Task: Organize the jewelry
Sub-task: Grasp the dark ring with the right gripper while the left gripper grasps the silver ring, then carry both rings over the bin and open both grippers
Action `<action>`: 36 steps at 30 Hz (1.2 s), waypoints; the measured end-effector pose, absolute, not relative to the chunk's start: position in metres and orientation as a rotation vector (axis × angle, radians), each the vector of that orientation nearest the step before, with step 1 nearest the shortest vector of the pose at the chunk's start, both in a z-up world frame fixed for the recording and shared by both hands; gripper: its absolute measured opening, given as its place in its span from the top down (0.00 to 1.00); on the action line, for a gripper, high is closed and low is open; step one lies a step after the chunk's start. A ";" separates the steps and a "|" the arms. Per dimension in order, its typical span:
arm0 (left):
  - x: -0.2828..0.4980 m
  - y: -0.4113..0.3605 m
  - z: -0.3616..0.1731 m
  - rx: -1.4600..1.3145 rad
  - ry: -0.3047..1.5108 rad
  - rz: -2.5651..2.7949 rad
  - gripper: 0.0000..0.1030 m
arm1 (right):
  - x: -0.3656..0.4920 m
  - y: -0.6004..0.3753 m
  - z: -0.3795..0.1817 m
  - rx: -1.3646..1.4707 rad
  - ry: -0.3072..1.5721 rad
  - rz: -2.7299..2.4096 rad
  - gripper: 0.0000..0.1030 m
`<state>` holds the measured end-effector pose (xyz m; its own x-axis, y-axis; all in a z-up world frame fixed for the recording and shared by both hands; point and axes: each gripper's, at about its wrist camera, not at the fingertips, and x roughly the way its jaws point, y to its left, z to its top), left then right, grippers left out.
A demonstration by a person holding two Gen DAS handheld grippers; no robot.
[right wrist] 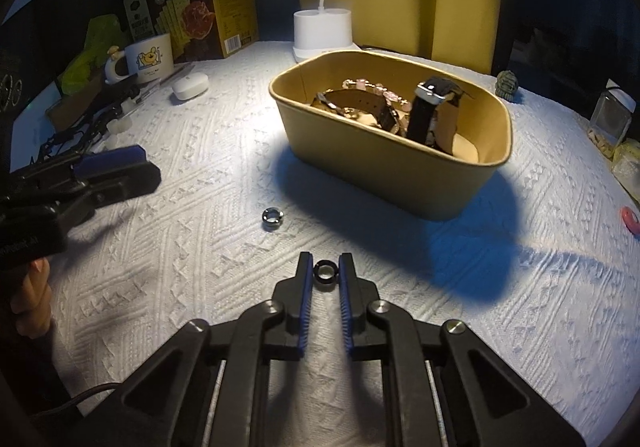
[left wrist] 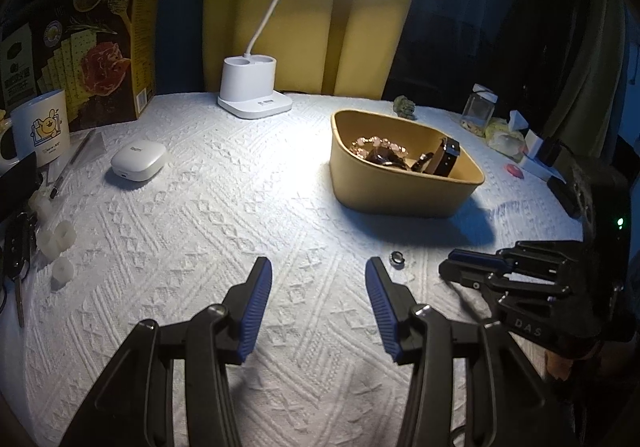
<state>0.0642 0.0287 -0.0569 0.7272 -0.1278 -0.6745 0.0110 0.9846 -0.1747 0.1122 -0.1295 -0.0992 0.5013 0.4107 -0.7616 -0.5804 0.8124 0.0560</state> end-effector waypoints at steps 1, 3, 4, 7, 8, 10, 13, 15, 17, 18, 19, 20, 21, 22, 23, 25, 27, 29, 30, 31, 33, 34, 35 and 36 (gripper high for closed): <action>0.066 0.024 -0.058 -0.153 0.761 -0.083 0.53 | 0.112 -0.132 -0.099 -0.214 0.856 0.604 0.89; 0.071 0.013 -0.060 -0.131 0.777 -0.101 0.53 | 0.113 -0.138 -0.099 -0.201 0.856 0.602 0.89; 0.073 0.008 -0.061 -0.121 0.784 -0.109 0.53 | 0.114 -0.142 -0.099 -0.192 0.856 0.597 0.89; 0.079 -0.006 -0.062 -0.099 0.798 -0.127 0.53 | 0.116 -0.154 -0.099 -0.169 0.857 0.589 0.89; 0.083 -0.010 -0.063 -0.089 0.806 -0.130 0.53 | 0.116 -0.158 -0.098 -0.163 0.857 0.585 0.89; 0.088 -0.016 -0.065 -0.078 0.818 -0.133 0.53 | 0.117 -0.164 -0.098 -0.155 0.855 0.580 0.89; 0.098 -0.025 -0.068 -0.058 0.838 -0.129 0.53 | 0.119 -0.177 -0.097 -0.137 0.850 0.570 0.89; 0.104 -0.031 -0.071 -0.042 0.855 -0.132 0.53 | 0.120 -0.186 -0.097 -0.122 0.849 0.562 0.89; 0.109 -0.036 -0.073 -0.030 0.866 -0.134 0.53 | 0.122 -0.196 -0.097 -0.104 0.849 0.556 0.89; 0.112 -0.040 -0.074 -0.021 0.868 -0.135 0.53 | 0.123 -0.200 -0.096 -0.096 0.847 0.553 0.89; 0.114 -0.043 -0.075 -0.009 0.873 -0.135 0.55 | 0.124 -0.203 -0.096 -0.089 0.845 0.551 0.89; 0.116 -0.045 -0.076 -0.003 0.876 -0.136 0.65 | 0.125 -0.208 -0.095 -0.082 0.841 0.547 0.89; 0.118 -0.048 -0.078 0.005 0.888 -0.139 0.78 | 0.126 -0.210 -0.095 -0.078 0.840 0.545 0.89; 0.120 -0.050 -0.081 0.014 0.899 -0.136 0.79 | 0.127 -0.214 -0.094 -0.070 0.838 0.543 0.89; 0.120 -0.052 -0.081 0.028 0.890 -0.129 0.81 | 0.127 -0.216 -0.094 -0.065 0.837 0.541 0.89; 0.121 -0.055 -0.081 0.040 0.894 -0.133 0.88 | 0.128 -0.219 -0.093 -0.058 0.835 0.539 0.89; 0.121 -0.057 -0.081 0.048 0.892 -0.134 0.89 | 0.129 -0.222 -0.093 -0.052 0.832 0.539 0.89; 0.119 -0.059 -0.081 0.049 0.892 -0.142 0.89 | 0.129 -0.223 -0.092 -0.050 0.828 0.541 0.89; 0.119 -0.060 -0.081 0.047 0.894 -0.145 0.89 | 0.128 -0.223 -0.092 -0.051 0.827 0.543 0.89; 0.118 -0.060 -0.080 0.043 0.897 -0.150 0.89 | 0.128 -0.222 -0.092 -0.053 0.826 0.544 0.89; 0.116 -0.061 -0.079 0.036 0.898 -0.159 0.89 | 0.128 -0.221 -0.091 -0.057 0.822 0.543 0.89; 0.115 -0.062 -0.077 0.035 0.895 -0.163 0.89 | 0.128 -0.222 -0.089 -0.058 0.819 0.543 0.89; 0.113 -0.063 -0.076 0.034 0.890 -0.167 0.89 | 0.128 -0.221 -0.086 -0.059 0.813 0.543 0.89; 0.112 -0.063 -0.073 0.032 0.885 -0.171 0.89 | 0.128 -0.222 -0.085 -0.060 0.809 0.543 0.89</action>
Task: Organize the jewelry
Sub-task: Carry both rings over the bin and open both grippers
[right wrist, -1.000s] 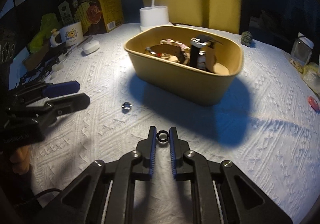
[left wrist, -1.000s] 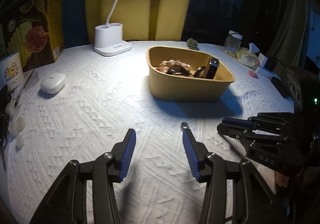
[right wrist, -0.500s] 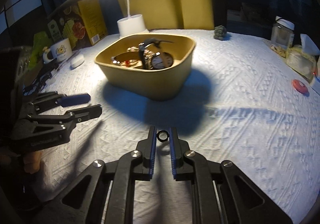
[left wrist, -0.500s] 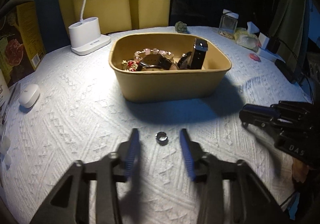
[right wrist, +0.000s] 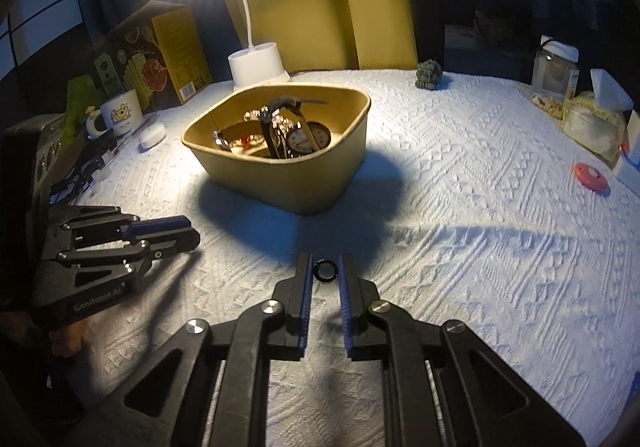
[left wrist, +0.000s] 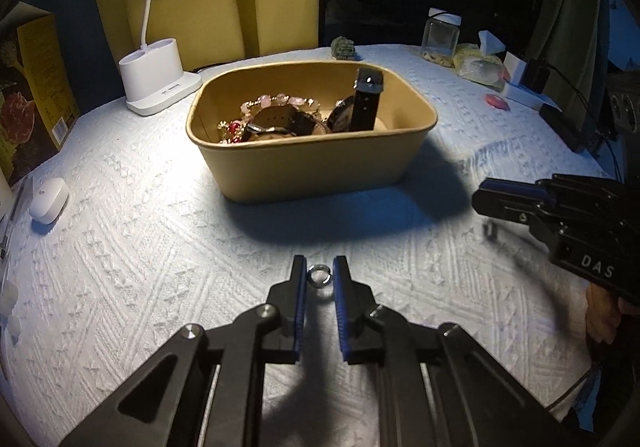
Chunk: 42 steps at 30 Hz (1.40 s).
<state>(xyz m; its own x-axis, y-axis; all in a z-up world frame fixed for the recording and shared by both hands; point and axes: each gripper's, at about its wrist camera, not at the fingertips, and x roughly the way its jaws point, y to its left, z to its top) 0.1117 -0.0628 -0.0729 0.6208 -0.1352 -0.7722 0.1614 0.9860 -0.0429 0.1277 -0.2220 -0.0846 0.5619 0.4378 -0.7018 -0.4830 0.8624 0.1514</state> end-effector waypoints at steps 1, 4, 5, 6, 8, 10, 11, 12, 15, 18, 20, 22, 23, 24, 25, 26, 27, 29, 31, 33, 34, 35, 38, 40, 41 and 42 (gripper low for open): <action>0.110 -0.063 -0.070 0.030 0.877 -0.174 0.89 | 0.128 -0.222 -0.081 -0.062 0.803 0.542 0.89; 0.106 -0.063 -0.058 0.030 0.848 -0.183 0.89 | 0.131 -0.223 -0.072 -0.061 0.786 0.543 0.89; 0.105 -0.063 -0.052 0.032 0.836 -0.182 0.89 | 0.132 -0.223 -0.067 -0.060 0.778 0.545 0.89; 0.105 -0.063 -0.049 0.033 0.828 -0.183 0.89 | 0.133 -0.223 -0.064 -0.059 0.773 0.548 0.89; 0.105 -0.062 -0.041 0.031 0.811 -0.182 0.89 | 0.135 -0.222 -0.058 -0.063 0.761 0.552 0.89; 0.107 -0.059 -0.035 0.026 0.796 -0.180 0.89 | 0.138 -0.220 -0.052 -0.069 0.753 0.557 0.89; 0.108 -0.058 -0.031 0.021 0.789 -0.179 0.89 | 0.140 -0.218 -0.049 -0.074 0.749 0.559 0.89; 0.108 -0.057 -0.029 0.019 0.785 -0.178 0.89 | 0.141 -0.217 -0.047 -0.078 0.747 0.561 0.89; 0.111 -0.054 -0.023 0.012 0.770 -0.175 0.89 | 0.148 -0.212 -0.041 -0.087 0.742 0.568 0.89; 0.114 -0.050 -0.018 0.010 0.758 -0.171 0.89 | 0.156 -0.207 -0.035 -0.088 0.737 0.573 0.89; 0.118 -0.047 -0.015 0.006 0.752 -0.169 0.89 | 0.162 -0.204 -0.034 -0.085 0.735 0.575 0.89; 0.121 -0.044 -0.012 0.002 0.747 -0.166 0.89 | 0.168 -0.200 -0.032 -0.082 0.737 0.580 0.89; 0.123 -0.042 -0.011 -0.002 0.745 -0.166 0.89 | 0.170 -0.198 -0.033 -0.080 0.737 0.580 0.89; 0.124 -0.041 -0.011 -0.004 0.745 -0.166 0.89 | 0.173 -0.197 -0.033 -0.074 0.738 0.581 0.89; 0.126 -0.041 -0.010 -0.004 0.745 -0.166 0.89 | 0.175 -0.196 -0.033 -0.063 0.740 0.581 0.89; 0.128 -0.040 -0.009 -0.005 0.744 -0.166 0.89 | 0.179 -0.197 -0.033 -0.048 0.743 0.583 0.89; 0.129 -0.040 -0.009 -0.006 0.743 -0.166 0.89 | 0.181 -0.197 -0.034 -0.040 0.746 0.584 0.89; 0.132 -0.040 -0.008 -0.008 0.743 -0.169 0.89 | 0.185 -0.197 -0.034 -0.037 0.748 0.579 0.89; 0.134 -0.041 -0.008 -0.009 0.743 -0.174 0.89 | 0.188 -0.198 -0.034 -0.033 0.754 0.576 0.86; 0.138 -0.043 -0.008 -0.004 0.744 -0.177 0.89 | 0.191 -0.202 -0.035 -0.022 0.754 0.572 0.71; 0.140 -0.045 -0.008 0.001 0.745 -0.178 0.89 | 0.192 -0.204 -0.034 -0.014 0.750 0.572 0.69; 0.142 -0.046 -0.007 0.006 0.747 -0.179 0.89 | 0.193 -0.206 -0.034 -0.008 0.747 0.571 0.68; 0.149 -0.052 -0.007 0.029 0.750 -0.182 0.89 | 0.196 -0.213 -0.034 0.001 0.743 0.559 0.68; 0.156 -0.055 -0.005 0.041 0.749 -0.182 0.89 | 0.199 -0.218 -0.035 0.009 0.747 0.549 0.68; 0.160 -0.057 -0.004 0.047 0.748 -0.182 0.89 | 0.201 -0.221 -0.036 0.014 0.748 0.543 0.68; 0.162 -0.058 -0.003 0.050 0.747 -0.184 0.89 | 0.204 -0.225 -0.037 0.020 0.750 0.537 0.68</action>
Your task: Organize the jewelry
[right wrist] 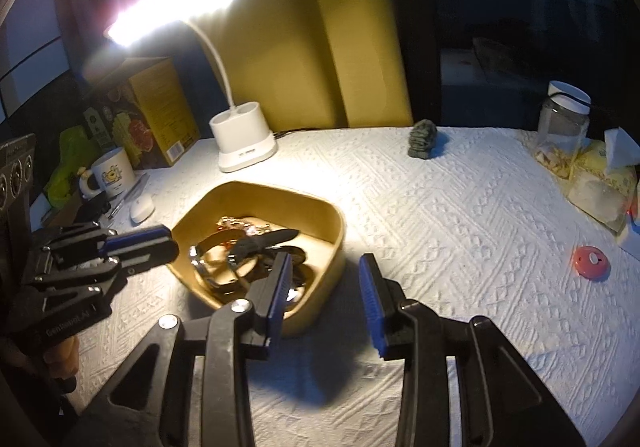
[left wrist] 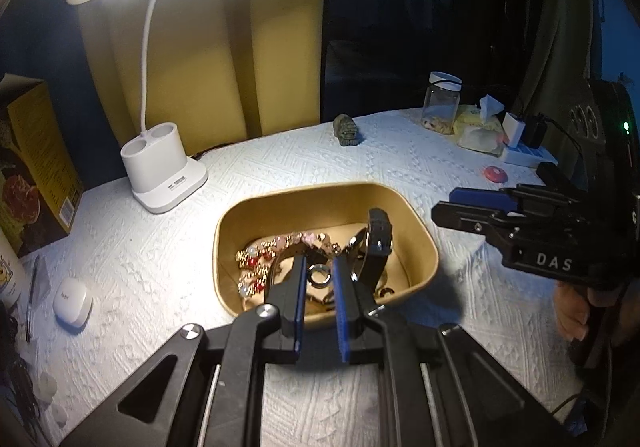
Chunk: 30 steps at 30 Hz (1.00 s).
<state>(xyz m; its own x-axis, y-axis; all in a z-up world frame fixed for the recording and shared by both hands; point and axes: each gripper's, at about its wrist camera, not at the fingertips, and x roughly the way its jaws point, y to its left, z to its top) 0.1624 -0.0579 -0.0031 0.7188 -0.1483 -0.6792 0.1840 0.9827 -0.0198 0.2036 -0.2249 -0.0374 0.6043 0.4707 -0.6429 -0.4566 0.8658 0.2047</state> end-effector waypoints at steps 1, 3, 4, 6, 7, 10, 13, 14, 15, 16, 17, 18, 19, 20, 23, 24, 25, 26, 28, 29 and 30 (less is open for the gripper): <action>0.166 -0.060 -0.002 0.055 0.744 -0.186 0.89 | 0.204 -0.228 -0.038 0.024 0.751 0.533 0.68; 0.172 -0.062 -0.001 0.056 0.743 -0.193 0.89 | 0.208 -0.234 -0.038 0.035 0.752 0.526 0.68; 0.176 -0.064 -0.001 0.057 0.742 -0.199 0.89 | 0.210 -0.237 -0.039 0.041 0.753 0.524 0.68; 0.183 -0.067 -0.001 0.060 0.742 -0.203 0.89 | 0.214 -0.243 -0.038 0.053 0.753 0.518 0.67; 0.187 -0.068 -0.001 0.058 0.744 -0.205 0.89 | 0.217 -0.247 -0.038 0.057 0.750 0.513 0.66; 0.199 -0.071 -0.003 0.055 0.752 -0.205 0.88 | 0.222 -0.254 -0.037 0.070 0.745 0.508 0.64; 0.212 -0.072 -0.005 0.051 0.765 -0.204 0.88 | 0.227 -0.260 -0.039 0.079 0.750 0.502 0.63; 0.217 -0.072 -0.006 0.048 0.773 -0.204 0.88 | 0.230 -0.261 -0.040 0.082 0.755 0.500 0.63; 0.220 -0.072 -0.008 0.044 0.779 -0.204 0.88 | 0.232 -0.262 -0.042 0.084 0.760 0.499 0.63; 0.223 -0.071 -0.009 0.036 0.787 -0.205 0.88 | 0.234 -0.263 -0.044 0.085 0.765 0.499 0.63; 0.227 -0.070 -0.011 0.024 0.793 -0.208 0.88 | 0.236 -0.264 -0.045 0.086 0.770 0.497 0.63; 0.230 -0.070 -0.012 0.016 0.797 -0.209 0.89 | 0.238 -0.264 -0.047 0.088 0.774 0.495 0.63; 0.232 -0.069 -0.013 0.013 0.803 -0.204 0.89 | 0.240 -0.265 -0.048 0.089 0.777 0.494 0.63; 0.234 -0.069 -0.014 0.013 0.809 -0.199 0.89 | 0.242 -0.265 -0.050 0.091 0.781 0.491 0.63; 0.239 -0.067 -0.019 0.004 0.831 -0.199 0.88 | 0.245 -0.265 -0.053 0.094 0.791 0.487 0.63; 0.240 -0.067 -0.020 0.003 0.836 -0.197 0.84 | 0.246 -0.264 -0.054 0.093 0.794 0.486 0.63; 0.239 -0.066 -0.020 0.004 0.837 -0.195 0.78 | 0.246 -0.264 -0.055 0.092 0.797 0.486 0.63; 0.238 -0.065 -0.020 0.001 0.833 -0.192 0.64 | 0.246 -0.263 -0.055 0.091 0.797 0.486 0.63; 0.234 -0.060 -0.018 -0.014 0.819 -0.186 0.61 | 0.245 -0.261 -0.054 0.086 0.797 0.485 0.62; 0.232 -0.058 -0.016 -0.016 0.814 -0.181 0.61 | 0.243 -0.260 -0.053 0.083 0.796 0.485 0.62; 0.230 -0.057 -0.014 -0.018 0.809 -0.175 0.61 | 0.242 -0.260 -0.052 0.080 0.793 0.486 0.62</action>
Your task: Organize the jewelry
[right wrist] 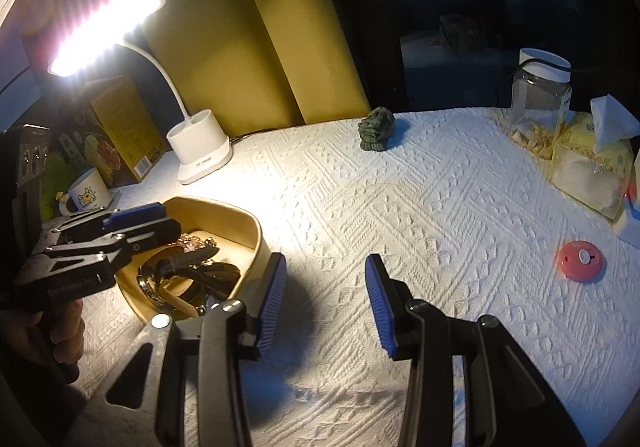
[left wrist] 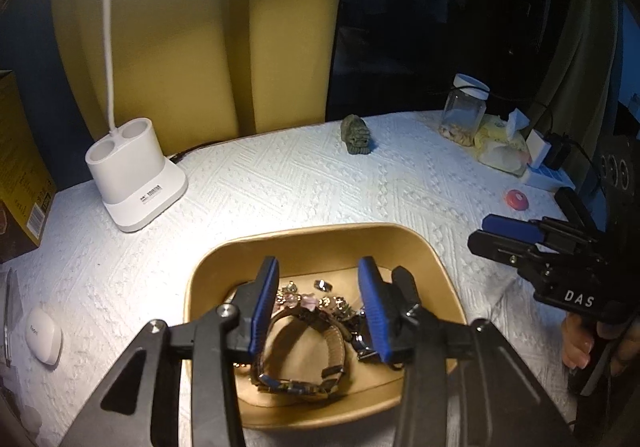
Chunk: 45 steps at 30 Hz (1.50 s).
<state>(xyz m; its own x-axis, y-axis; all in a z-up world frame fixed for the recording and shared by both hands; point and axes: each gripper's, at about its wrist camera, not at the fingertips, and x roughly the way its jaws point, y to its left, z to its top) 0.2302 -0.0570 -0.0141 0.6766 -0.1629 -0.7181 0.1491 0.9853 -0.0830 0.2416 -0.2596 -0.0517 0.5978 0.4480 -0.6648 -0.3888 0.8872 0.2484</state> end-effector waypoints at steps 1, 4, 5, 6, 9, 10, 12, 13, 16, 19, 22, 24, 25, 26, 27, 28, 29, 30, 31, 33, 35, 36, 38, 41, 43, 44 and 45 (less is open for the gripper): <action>0.228 -0.055 -0.012 -0.021 0.803 -0.168 0.61 | 0.240 -0.258 -0.050 0.077 0.790 0.486 0.62; 0.218 -0.047 -0.005 -0.035 0.784 -0.156 0.60 | 0.233 -0.254 -0.044 0.067 0.778 0.489 0.62; 0.214 -0.044 -0.004 -0.038 0.779 -0.154 0.59 | 0.230 -0.252 -0.042 0.064 0.774 0.491 0.62; 0.210 -0.042 -0.002 -0.040 0.773 -0.151 0.58 | 0.227 -0.250 -0.040 0.061 0.771 0.492 0.62; 0.195 -0.033 0.002 -0.042 0.757 -0.140 0.56 | 0.217 -0.243 -0.037 0.049 0.763 0.498 0.62; 0.192 -0.032 0.003 -0.043 0.754 -0.138 0.55 | 0.214 -0.241 -0.036 0.046 0.761 0.500 0.62; 0.182 -0.028 0.004 -0.048 0.746 -0.135 0.54 | 0.206 -0.236 -0.035 0.038 0.759 0.504 0.62; 0.177 -0.025 0.005 -0.050 0.743 -0.133 0.54 | 0.202 -0.234 -0.035 0.034 0.758 0.506 0.62; 0.163 -0.020 0.006 -0.058 0.734 -0.125 0.53 | 0.190 -0.226 -0.033 0.021 0.757 0.510 0.62; 0.149 -0.014 0.008 -0.065 0.724 -0.121 0.52 | 0.178 -0.220 -0.031 0.006 0.754 0.511 0.62; 0.134 -0.009 0.009 -0.059 0.711 -0.105 0.51 | 0.166 -0.215 -0.028 -0.007 0.746 0.513 0.61; 0.126 -0.007 0.009 -0.054 0.702 -0.092 0.50 | 0.158 -0.212 -0.026 -0.013 0.740 0.512 0.61; 0.122 -0.006 0.009 -0.053 0.699 -0.089 0.49 | 0.154 -0.211 -0.026 -0.015 0.738 0.512 0.61; 0.118 -0.005 0.009 -0.053 0.698 -0.088 0.48 | 0.149 -0.210 -0.025 -0.018 0.735 0.511 0.61; 0.114 -0.004 0.009 -0.054 0.695 -0.087 0.48 | 0.146 -0.209 -0.025 -0.020 0.735 0.510 0.61; 0.110 -0.002 0.008 -0.053 0.692 -0.087 0.47 | 0.142 -0.207 -0.025 -0.023 0.735 0.509 0.61; 0.106 -0.001 0.008 -0.053 0.690 -0.088 0.46 | 0.138 -0.206 -0.025 -0.027 0.735 0.506 0.60; 0.102 0.000 0.008 -0.051 0.686 -0.087 0.45 | 0.135 -0.204 -0.025 -0.032 0.736 0.502 0.56; 0.099 0.000 0.009 -0.044 0.685 -0.082 0.45 | 0.131 -0.203 -0.024 -0.036 0.737 0.496 0.53; 0.093 0.003 0.011 -0.032 0.679 -0.066 0.44 | 0.123 -0.201 -0.021 -0.043 0.733 0.485 0.48; 0.086 0.009 0.015 -0.032 0.668 -0.054 0.42 | 0.115 -0.197 -0.015 -0.062 0.721 0.478 0.48; 0.084 0.011 0.017 -0.031 0.665 -0.049 0.39 | 0.112 -0.197 -0.012 -0.071 0.715 0.473 0.48; 0.079 0.013 0.022 -0.027 0.655 -0.038 0.32 | 0.106 -0.194 -0.004 -0.086 0.701 0.464 0.48; 0.070 0.018 0.031 -0.033 0.629 -0.034 0.28 | 0.096 -0.193 0.009 -0.098 0.672 0.454 0.47; 0.065 0.021 0.037 -0.034 0.618 -0.025 0.28 | 0.091 -0.193 0.016 -0.102 0.656 0.449 0.47; 0.063 0.022 0.039 -0.030 0.611 -0.010 0.27 | 0.087 -0.192 0.022 -0.104 0.643 0.444 0.46; 0.060 0.022 0.042 -0.024 0.601 0.008 0.26 | 0.085 -0.193 0.025 -0.104 0.635 0.442 0.45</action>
<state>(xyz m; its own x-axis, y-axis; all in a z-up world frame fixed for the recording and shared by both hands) 0.0600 0.0224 0.0424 0.8247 0.0005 -0.5655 -0.0147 0.9997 -0.0205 0.0846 -0.1928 0.0247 0.7158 0.3666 -0.5944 -0.4295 0.9022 0.0391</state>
